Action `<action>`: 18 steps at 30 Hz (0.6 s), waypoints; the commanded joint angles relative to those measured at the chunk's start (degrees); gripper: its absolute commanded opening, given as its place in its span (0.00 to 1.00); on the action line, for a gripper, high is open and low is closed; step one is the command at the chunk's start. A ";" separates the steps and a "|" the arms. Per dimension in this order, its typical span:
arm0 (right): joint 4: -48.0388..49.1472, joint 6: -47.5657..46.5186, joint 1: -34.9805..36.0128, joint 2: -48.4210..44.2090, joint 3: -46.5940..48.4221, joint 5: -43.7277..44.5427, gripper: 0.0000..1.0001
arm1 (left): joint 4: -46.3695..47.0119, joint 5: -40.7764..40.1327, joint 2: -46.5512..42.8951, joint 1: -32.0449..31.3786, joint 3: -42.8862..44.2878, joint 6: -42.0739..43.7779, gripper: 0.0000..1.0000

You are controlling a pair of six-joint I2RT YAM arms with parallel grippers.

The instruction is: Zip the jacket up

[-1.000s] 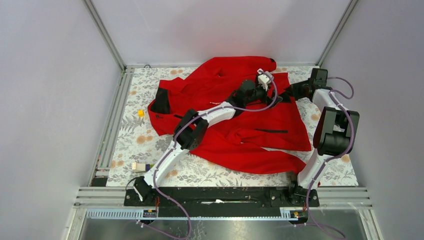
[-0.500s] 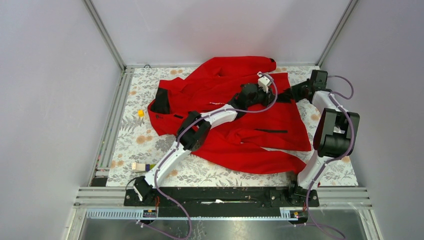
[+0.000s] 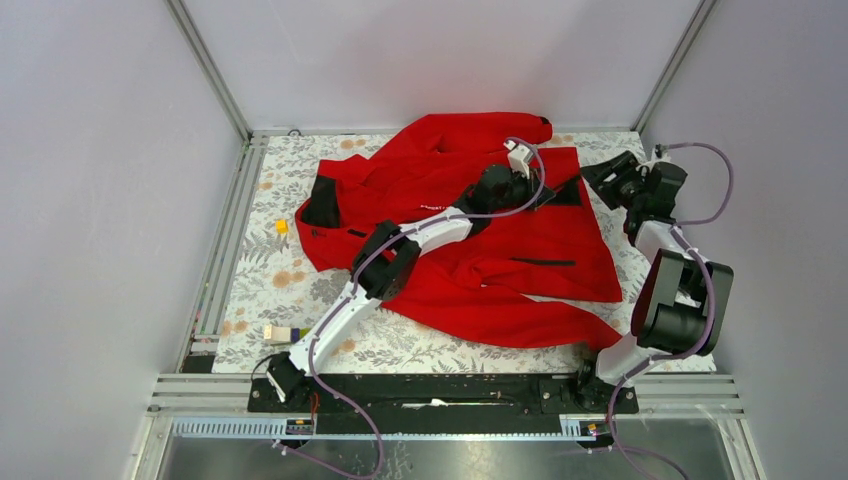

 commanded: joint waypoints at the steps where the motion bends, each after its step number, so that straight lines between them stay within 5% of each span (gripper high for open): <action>1: 9.83 -1.21 -2.62 0.43 -2.07 -4.14 0.60 | 6.68 4.02 0.66 1.09 0.15 -8.99 0.00; 4: 13.45 -0.68 -3.92 3.04 -1.90 -7.99 0.46 | 7.69 5.27 1.18 1.64 0.21 -11.52 0.00; 6: 16.69 1.51 -4.01 6.76 -0.35 -13.12 0.45 | 7.70 5.63 1.35 1.91 0.40 -12.20 0.00; 11: 39.90 17.00 -4.01 16.63 0.33 -23.86 0.54 | 7.32 6.13 2.01 1.84 1.33 -12.41 0.00; 18: 41.05 17.45 -4.02 21.68 2.66 -23.85 0.64 | 7.09 6.75 2.31 1.86 1.93 -13.08 0.00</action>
